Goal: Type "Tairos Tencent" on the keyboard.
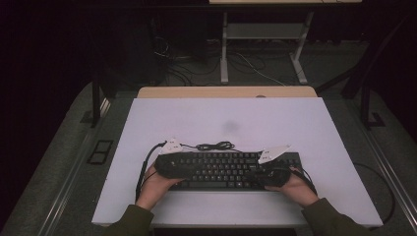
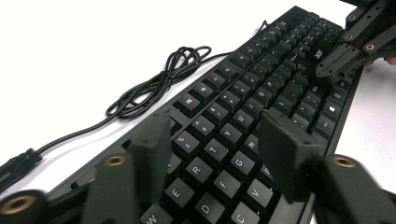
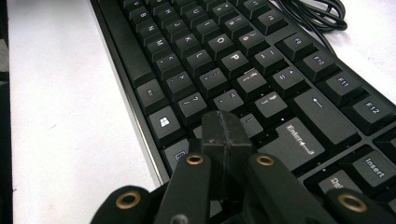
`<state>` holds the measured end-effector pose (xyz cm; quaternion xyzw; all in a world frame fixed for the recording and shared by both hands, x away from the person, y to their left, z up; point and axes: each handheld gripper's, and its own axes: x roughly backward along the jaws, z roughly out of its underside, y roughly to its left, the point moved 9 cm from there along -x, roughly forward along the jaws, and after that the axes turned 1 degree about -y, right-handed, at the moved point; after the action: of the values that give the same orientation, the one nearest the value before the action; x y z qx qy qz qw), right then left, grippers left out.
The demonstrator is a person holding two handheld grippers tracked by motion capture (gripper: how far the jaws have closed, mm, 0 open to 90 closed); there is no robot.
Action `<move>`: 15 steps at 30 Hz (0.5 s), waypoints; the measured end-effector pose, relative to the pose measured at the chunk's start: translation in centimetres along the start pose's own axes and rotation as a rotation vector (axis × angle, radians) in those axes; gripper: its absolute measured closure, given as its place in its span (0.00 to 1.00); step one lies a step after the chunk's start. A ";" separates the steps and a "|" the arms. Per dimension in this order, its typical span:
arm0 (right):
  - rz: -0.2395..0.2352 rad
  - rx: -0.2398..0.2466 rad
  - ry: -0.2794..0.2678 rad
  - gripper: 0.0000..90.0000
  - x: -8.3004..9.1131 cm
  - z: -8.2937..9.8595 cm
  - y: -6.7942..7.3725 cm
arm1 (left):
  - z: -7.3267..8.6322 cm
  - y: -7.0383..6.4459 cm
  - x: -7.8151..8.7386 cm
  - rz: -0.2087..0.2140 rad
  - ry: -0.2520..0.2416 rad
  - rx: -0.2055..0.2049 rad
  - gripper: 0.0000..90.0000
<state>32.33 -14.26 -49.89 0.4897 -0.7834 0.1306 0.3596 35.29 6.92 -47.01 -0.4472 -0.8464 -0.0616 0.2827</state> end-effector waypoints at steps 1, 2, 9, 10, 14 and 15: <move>0.000 -0.001 0.000 0.99 0.0 0.0 0.0 | 0.0 0.0 -0.1 0.004 0.004 0.001 0.55; 0.000 -0.001 0.001 0.99 0.0 0.0 0.0 | 0.0 0.0 -0.2 0.008 0.008 0.000 0.60; 0.000 -0.002 0.000 0.99 0.0 0.0 0.0 | 0.2 -0.2 -1.1 0.042 0.047 0.000 0.89; 0.000 -0.002 0.000 0.99 0.0 0.0 0.0 | 0.3 -0.2 -1.2 0.045 0.054 0.001 0.93; 0.000 -0.002 0.000 0.99 0.0 0.0 0.0 | 0.4 -0.2 -1.8 0.050 0.081 -0.004 0.99; 0.000 -0.002 0.001 0.99 0.0 0.0 0.0 | 0.4 -0.2 -2.0 0.049 0.086 -0.009 0.99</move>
<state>32.31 -14.26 -49.89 0.4895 -0.7833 0.1299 0.3604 35.85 5.54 -48.35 -0.4660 -0.8220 -0.0774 0.3182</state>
